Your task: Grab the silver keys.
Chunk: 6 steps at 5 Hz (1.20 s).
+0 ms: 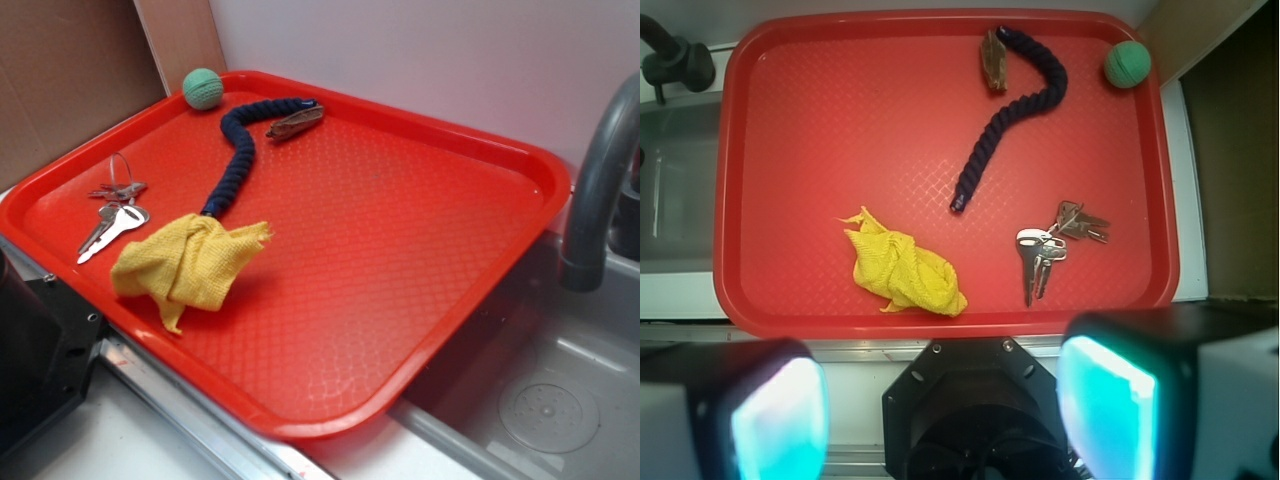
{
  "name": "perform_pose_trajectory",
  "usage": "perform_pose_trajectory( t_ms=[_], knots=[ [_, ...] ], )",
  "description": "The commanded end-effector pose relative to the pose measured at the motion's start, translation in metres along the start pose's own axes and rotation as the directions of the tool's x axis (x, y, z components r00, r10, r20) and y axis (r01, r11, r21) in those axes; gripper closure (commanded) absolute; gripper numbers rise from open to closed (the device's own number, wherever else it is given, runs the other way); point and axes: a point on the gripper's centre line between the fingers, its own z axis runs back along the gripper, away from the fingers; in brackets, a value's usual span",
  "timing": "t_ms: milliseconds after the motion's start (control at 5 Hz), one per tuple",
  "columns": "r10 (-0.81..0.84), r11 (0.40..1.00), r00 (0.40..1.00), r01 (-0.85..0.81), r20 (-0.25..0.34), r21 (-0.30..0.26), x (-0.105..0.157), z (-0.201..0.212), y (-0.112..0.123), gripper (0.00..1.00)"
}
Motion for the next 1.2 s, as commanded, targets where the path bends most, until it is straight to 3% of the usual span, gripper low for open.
perform_pose_trajectory(
  t_ms=[0,200,400,600,1000],
  knots=[
    [0.000,1.000,1.000,0.000,0.000,0.000,0.000,0.000,0.000,0.00],
    [0.245,0.969,0.968,-0.246,0.058,0.001,0.002,-0.030,0.032,0.00],
    [0.387,0.922,0.922,-0.387,0.003,-0.030,0.000,-0.060,0.067,0.00],
    [0.523,0.852,0.851,-0.524,0.048,0.006,-0.005,-0.084,0.093,0.00],
    [0.556,0.829,0.829,-0.558,0.056,0.029,0.004,-0.119,0.117,0.00]
  ],
)
